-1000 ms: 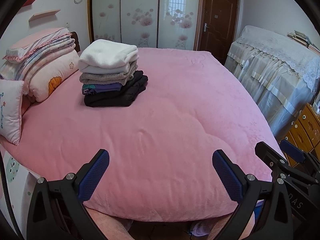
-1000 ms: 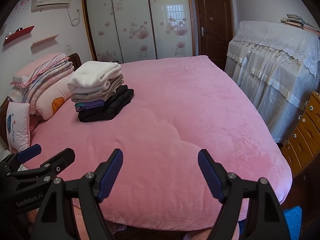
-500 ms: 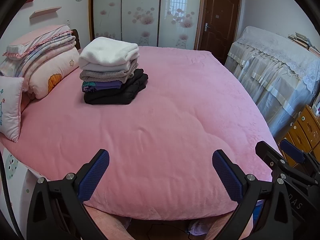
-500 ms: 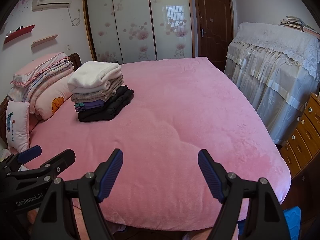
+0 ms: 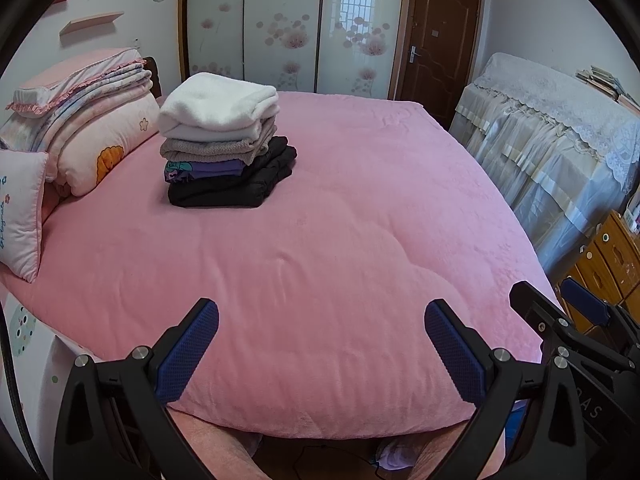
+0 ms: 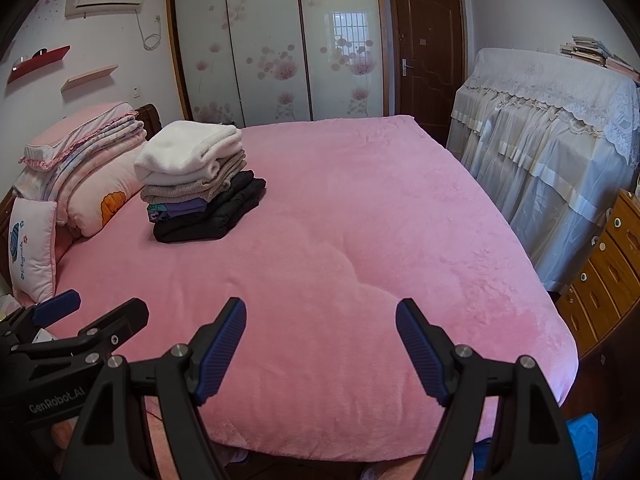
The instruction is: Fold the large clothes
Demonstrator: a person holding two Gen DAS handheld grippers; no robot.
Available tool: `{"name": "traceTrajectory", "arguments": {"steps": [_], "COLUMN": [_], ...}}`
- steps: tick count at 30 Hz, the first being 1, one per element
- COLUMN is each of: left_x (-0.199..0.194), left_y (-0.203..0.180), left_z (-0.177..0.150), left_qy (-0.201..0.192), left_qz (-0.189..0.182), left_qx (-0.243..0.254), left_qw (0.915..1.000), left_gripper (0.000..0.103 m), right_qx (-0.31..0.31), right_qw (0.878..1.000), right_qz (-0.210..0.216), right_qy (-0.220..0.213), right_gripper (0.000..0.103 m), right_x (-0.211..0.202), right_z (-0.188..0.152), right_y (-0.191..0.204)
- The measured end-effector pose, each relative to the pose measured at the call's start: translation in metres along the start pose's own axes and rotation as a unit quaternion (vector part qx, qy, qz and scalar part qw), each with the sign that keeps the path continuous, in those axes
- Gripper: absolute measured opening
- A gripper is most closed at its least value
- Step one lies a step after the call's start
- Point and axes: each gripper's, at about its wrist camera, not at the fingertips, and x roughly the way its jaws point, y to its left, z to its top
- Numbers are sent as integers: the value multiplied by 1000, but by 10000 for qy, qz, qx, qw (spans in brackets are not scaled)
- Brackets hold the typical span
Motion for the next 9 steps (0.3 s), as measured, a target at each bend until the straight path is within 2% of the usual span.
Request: {"name": "traceTrajectory", "arguments": {"steps": [9], "left_x": [1], "left_y": [1], "left_z": [-1], "left_qy": [41], "left_qz": [11], "left_qx": [-24], "left_qw": [10000], "left_gripper": [102], "right_qx": [-13], "right_qw": [10000], "right_qz": [-8], "right_qy": [-7], "right_gripper": [78], "right_x": [-1], "right_z": [0], "right_y": [0]}}
